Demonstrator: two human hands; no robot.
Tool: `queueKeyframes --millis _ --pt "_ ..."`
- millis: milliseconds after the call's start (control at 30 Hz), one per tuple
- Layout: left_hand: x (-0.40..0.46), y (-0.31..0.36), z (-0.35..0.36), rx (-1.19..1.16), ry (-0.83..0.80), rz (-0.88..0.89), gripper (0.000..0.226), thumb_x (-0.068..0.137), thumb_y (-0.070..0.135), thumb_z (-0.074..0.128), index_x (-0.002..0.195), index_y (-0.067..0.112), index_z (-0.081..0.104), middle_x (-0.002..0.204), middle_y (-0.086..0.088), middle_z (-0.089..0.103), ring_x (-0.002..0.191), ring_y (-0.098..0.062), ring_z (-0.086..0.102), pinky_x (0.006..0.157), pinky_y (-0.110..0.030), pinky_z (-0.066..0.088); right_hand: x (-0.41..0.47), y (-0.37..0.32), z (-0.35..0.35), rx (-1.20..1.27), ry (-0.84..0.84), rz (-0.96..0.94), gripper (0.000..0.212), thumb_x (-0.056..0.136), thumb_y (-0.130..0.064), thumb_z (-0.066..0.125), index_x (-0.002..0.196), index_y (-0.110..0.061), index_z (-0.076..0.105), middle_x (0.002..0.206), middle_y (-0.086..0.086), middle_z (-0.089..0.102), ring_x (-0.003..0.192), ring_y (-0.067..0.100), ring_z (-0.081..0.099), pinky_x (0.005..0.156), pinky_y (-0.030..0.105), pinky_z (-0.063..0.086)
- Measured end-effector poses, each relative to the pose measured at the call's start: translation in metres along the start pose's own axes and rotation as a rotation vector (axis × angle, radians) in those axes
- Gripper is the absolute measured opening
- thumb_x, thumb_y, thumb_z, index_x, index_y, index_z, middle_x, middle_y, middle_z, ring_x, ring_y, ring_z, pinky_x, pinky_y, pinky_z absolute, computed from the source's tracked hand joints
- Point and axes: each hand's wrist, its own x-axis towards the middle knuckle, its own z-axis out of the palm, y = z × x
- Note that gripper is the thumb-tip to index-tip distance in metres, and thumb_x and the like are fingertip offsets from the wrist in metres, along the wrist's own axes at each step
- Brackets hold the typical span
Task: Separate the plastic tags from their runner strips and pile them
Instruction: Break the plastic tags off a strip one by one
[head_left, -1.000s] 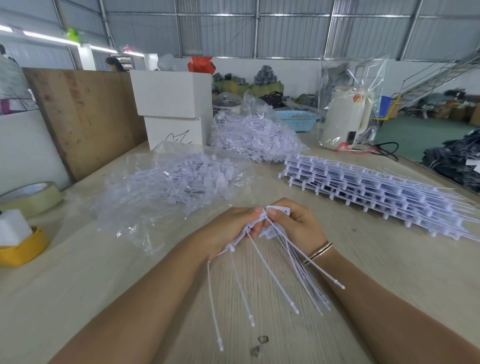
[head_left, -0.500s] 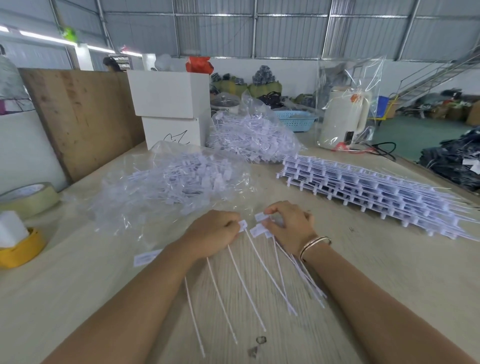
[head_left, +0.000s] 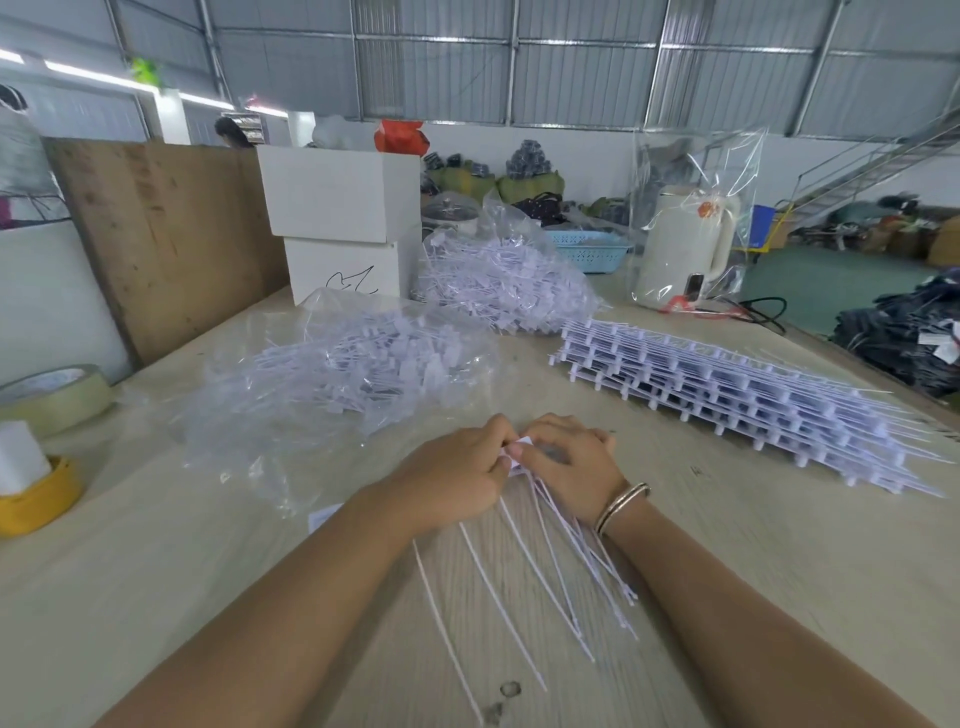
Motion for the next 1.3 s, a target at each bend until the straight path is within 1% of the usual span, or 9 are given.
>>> queueKeyframes --millis 167,367,467,667,800,933,1100,1200,1300 --pt "0.016 -0.001 -0.011 -0.105 -0.132 -0.118 0.026 0.095 0.029 0.048 0.115 0.021 0.034 0.101 -0.005 0.059 0.083 -0.019 0.055 0.069 -0.033 0.04 0.002 0.001 -0.001 -0.001 0.114 0.121 0.014 0.089 -0.034 0.059 0.076 -0.028 0.06 0.08 -0.017 0.055 0.09 0.007 0.052 0.087 0.034 0.02" --pt "0.011 -0.005 -0.004 0.115 0.262 -0.017 0.013 0.095 0.017 0.043 0.098 0.02 0.055 0.07 0.014 0.049 0.069 -0.012 0.051 0.069 -0.03 0.029 0.001 0.001 -0.002 0.086 0.093 0.174 0.018 0.09 -0.029 0.057 0.073 -0.025 0.055 0.078 -0.013 0.054 0.085 0.008 0.052 0.081 0.029 0.019" --pt "0.007 -0.008 0.002 0.13 0.407 0.119 0.012 0.094 0.011 0.043 0.092 0.016 0.053 0.075 0.01 0.051 0.067 -0.015 0.049 0.083 -0.034 0.035 0.001 -0.003 -0.003 0.223 -0.015 0.151 0.015 0.088 -0.023 0.061 0.076 -0.014 0.06 0.085 0.004 0.06 0.087 0.018 0.055 0.089 0.036 0.03" --pt "0.003 -0.017 0.007 0.201 0.288 0.197 0.029 0.079 0.014 0.056 0.106 0.018 0.047 0.097 0.004 0.054 0.081 -0.013 0.045 0.076 -0.026 0.024 0.0 -0.005 -0.009 0.314 -0.091 0.147 0.013 0.089 -0.014 0.06 0.086 -0.002 0.064 0.087 0.016 0.062 0.083 0.023 0.057 0.093 0.05 0.041" --pt "0.005 -0.014 0.007 0.314 0.4 0.181 0.016 0.087 0.024 0.056 0.101 0.018 0.051 0.092 0.002 0.061 0.08 -0.02 0.056 0.075 -0.028 0.031 -0.001 -0.007 -0.009 0.33 -0.129 0.149 0.016 0.088 -0.01 0.06 0.092 0.006 0.065 0.092 0.025 0.063 0.082 0.023 0.056 0.09 0.05 0.044" --pt "0.004 -0.009 0.007 0.45 0.459 0.178 0.015 0.089 0.028 0.059 0.096 0.015 0.06 0.085 -0.002 0.066 0.076 -0.025 0.06 0.07 -0.026 0.024 0.0 -0.005 -0.008 0.279 -0.122 0.181 0.012 0.089 -0.011 0.059 0.092 -0.002 0.067 0.089 0.019 0.067 0.086 0.031 0.062 0.092 0.051 0.043" --pt "0.004 -0.003 0.005 0.508 0.517 0.21 0.013 0.081 0.027 0.067 0.08 0.014 0.068 0.059 -0.007 0.063 0.056 -0.026 0.06 0.056 -0.023 0.035 -0.001 0.0 -0.003 0.151 0.009 0.165 0.012 0.086 -0.007 0.057 0.077 -0.008 0.065 0.075 0.015 0.065 0.081 0.031 0.061 0.094 0.055 0.039" --pt "0.004 -0.01 0.008 0.314 0.429 0.109 0.021 0.094 0.035 0.05 0.099 0.022 0.065 0.076 -0.003 0.067 0.072 -0.025 0.06 0.062 -0.028 0.034 -0.001 0.0 -0.003 0.168 0.036 0.139 0.02 0.086 -0.021 0.061 0.067 -0.028 0.063 0.066 0.006 0.061 0.077 0.027 0.058 0.092 0.055 0.04" --pt "0.005 -0.016 0.01 0.005 0.374 0.047 0.016 0.092 0.04 0.054 0.089 0.027 0.062 0.067 0.007 0.062 0.061 -0.009 0.056 0.055 -0.026 0.036 -0.001 0.002 -0.002 0.261 0.01 0.159 0.021 0.083 -0.032 0.06 0.066 -0.043 0.064 0.069 -0.002 0.064 0.085 0.026 0.059 0.095 0.056 0.039"
